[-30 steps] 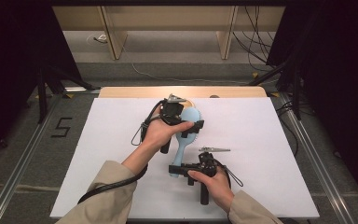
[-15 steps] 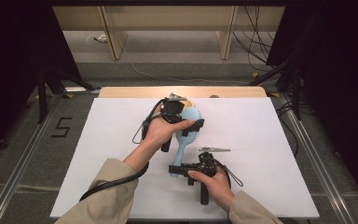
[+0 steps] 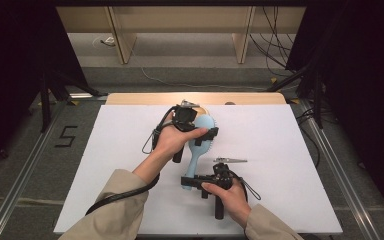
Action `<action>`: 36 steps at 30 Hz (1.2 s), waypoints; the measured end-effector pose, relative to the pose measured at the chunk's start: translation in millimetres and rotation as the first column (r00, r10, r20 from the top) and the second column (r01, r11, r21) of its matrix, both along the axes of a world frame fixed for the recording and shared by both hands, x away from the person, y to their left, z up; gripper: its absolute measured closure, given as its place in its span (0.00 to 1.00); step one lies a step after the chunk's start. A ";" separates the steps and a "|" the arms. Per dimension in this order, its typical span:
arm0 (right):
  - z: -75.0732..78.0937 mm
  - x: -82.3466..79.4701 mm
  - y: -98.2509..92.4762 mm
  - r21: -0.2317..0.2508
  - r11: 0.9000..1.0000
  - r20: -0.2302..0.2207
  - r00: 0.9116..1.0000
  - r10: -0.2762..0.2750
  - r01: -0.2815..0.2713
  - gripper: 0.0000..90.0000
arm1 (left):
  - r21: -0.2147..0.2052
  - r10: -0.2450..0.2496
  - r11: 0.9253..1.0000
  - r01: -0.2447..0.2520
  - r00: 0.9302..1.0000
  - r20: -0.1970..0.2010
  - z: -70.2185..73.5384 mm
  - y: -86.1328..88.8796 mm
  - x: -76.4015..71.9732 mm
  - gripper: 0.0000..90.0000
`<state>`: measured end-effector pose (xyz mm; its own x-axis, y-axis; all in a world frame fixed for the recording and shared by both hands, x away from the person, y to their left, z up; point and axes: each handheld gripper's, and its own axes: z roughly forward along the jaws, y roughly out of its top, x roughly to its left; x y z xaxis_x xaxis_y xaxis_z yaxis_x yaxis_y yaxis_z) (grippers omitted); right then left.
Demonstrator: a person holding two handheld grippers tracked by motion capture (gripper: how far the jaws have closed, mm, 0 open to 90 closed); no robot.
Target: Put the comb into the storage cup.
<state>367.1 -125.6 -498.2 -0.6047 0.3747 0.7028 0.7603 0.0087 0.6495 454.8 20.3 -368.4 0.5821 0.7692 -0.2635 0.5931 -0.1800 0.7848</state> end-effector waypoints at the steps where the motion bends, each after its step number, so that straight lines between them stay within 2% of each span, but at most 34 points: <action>1: 0.0 0.0 0.0 0.000 1.000 0.000 1.000 0.000 0.000 0.71 | 0.001 0.000 1.000 0.000 1.000 -0.001 0.1 0.0 0.2 0.02; 11: 0.1 0.0 -0.2 -0.001 1.000 0.001 1.000 -0.002 0.002 0.71 | 0.001 0.001 1.000 -0.001 1.000 -0.013 0.1 -1.5 1.2 0.07; 19: -0.8 0.7 -0.9 -0.002 1.000 0.003 1.000 -0.007 0.007 0.71 | 0.007 0.011 1.000 -0.010 0.999 -0.030 1.9 -2.7 -1.6 0.20; 24: -2.4 0.0 0.1 -0.017 1.000 0.004 1.000 -0.004 0.004 0.71 | 0.015 0.008 1.000 -0.008 0.999 -0.037 2.6 -3.2 -4.1 0.21; 36: -3.7 1.3 0.1 -0.055 0.998 0.049 0.999 -0.010 0.012 0.71 | -0.012 -0.005 1.000 0.005 1.000 0.004 1.7 -2.3 -8.7 0.21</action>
